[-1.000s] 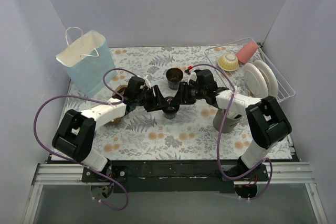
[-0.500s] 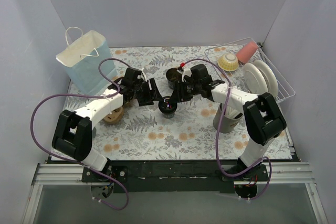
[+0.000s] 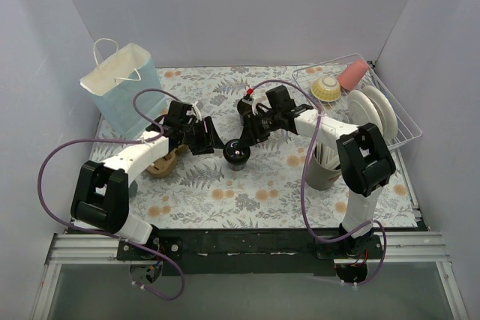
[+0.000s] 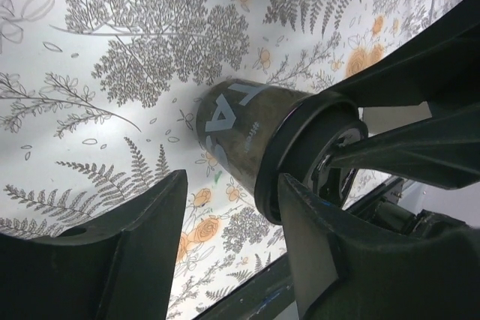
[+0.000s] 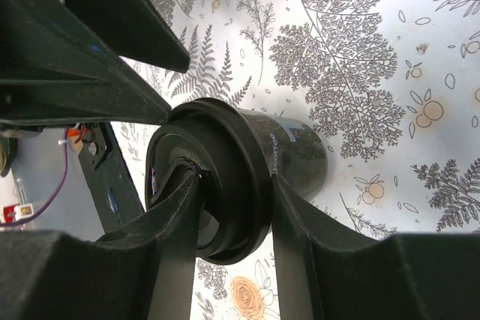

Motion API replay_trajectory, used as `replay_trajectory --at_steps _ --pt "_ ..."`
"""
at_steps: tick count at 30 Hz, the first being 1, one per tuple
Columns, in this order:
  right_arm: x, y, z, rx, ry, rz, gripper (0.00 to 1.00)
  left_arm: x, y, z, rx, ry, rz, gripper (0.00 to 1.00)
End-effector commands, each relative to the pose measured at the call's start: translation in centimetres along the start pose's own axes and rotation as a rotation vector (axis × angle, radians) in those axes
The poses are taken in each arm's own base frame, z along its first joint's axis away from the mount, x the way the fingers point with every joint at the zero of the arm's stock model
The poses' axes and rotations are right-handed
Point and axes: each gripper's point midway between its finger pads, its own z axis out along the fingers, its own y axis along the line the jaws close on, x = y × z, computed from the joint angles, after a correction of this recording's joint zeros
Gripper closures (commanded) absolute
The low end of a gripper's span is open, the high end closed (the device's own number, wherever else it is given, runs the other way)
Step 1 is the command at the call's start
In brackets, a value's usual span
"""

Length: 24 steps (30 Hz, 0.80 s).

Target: Pack the takeout coffee

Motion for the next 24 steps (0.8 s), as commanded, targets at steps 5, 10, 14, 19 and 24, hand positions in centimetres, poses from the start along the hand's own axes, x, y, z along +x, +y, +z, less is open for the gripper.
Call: replay_trajectory --at_steps 5,10,14,19,24 --pt "6.1 -3.4 1.1 0.07 0.183 0.071 0.64 1.7 -0.8 0.2 0.121 0.026 0.028 0.52" --pt "6.3 -3.5 1.4 0.063 0.179 0.078 0.64 2.3 -0.5 1.1 0.148 0.045 0.007 0.53" --pt "7.1 -3.9 1.5 0.071 0.18 0.086 0.65 3.2 -0.6 1.3 0.178 0.063 -0.038 0.55" --pt "8.2 -4.8 1.6 0.106 0.176 0.087 0.65 5.8 3.2 1.8 0.048 0.062 -0.128 0.6" --pt "9.3 -5.5 1.7 0.115 0.179 0.099 0.65 7.6 5.6 2.1 -0.038 0.064 -0.178 0.63"
